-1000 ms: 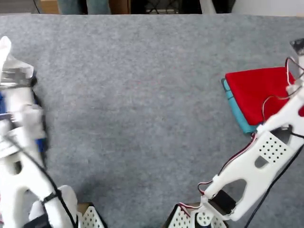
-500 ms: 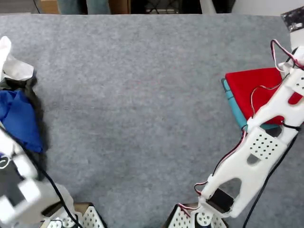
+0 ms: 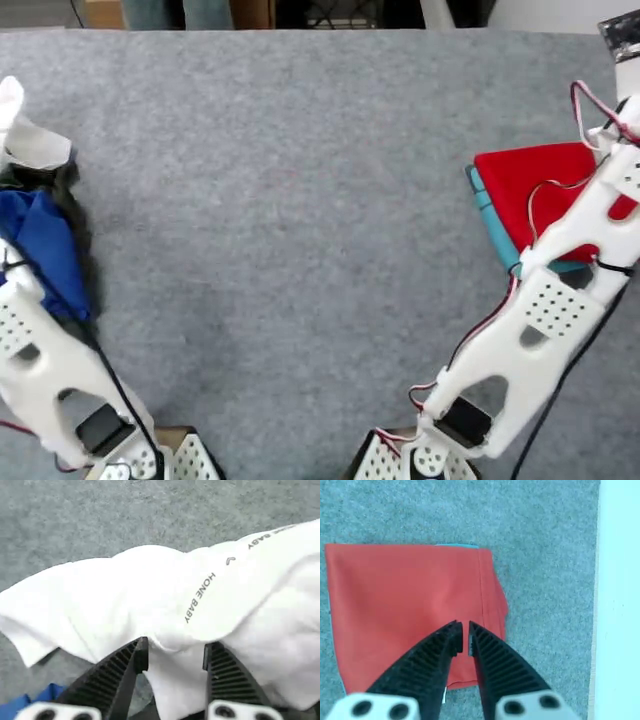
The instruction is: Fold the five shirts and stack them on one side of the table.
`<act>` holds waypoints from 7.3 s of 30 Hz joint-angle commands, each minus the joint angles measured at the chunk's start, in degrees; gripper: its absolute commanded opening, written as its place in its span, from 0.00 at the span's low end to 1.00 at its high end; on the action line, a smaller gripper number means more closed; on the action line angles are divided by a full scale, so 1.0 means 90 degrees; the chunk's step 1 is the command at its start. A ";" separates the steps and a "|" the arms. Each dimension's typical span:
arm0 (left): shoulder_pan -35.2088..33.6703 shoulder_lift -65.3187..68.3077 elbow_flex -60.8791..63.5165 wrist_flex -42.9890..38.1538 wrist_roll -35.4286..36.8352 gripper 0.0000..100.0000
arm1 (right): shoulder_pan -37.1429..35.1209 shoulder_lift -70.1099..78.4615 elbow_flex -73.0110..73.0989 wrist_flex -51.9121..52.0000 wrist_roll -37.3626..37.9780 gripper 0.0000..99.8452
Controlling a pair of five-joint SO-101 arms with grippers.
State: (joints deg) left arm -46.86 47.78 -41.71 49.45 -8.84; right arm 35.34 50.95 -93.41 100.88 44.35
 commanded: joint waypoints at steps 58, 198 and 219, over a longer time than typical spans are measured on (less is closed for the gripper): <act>1.0662 -0.1016 -0.3990 0.5724 0.0107 0.03 | 0.0488 -0.0435 -0.0269 0.0029 -0.0039 0.04; 0.2085 -1.3753 1.2274 0.2462 -0.1827 0.03 | -0.5705 -0.7018 1.2674 -0.0010 0.1006 0.14; 0.2427 -1.3753 1.3026 0.1944 -0.1670 0.03 | -0.7043 -0.7028 1.5155 -0.2725 -0.0254 0.01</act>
State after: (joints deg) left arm -25.58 -75.47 76.00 67.82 -24.48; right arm -29.10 -10.33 42.86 79.96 43.74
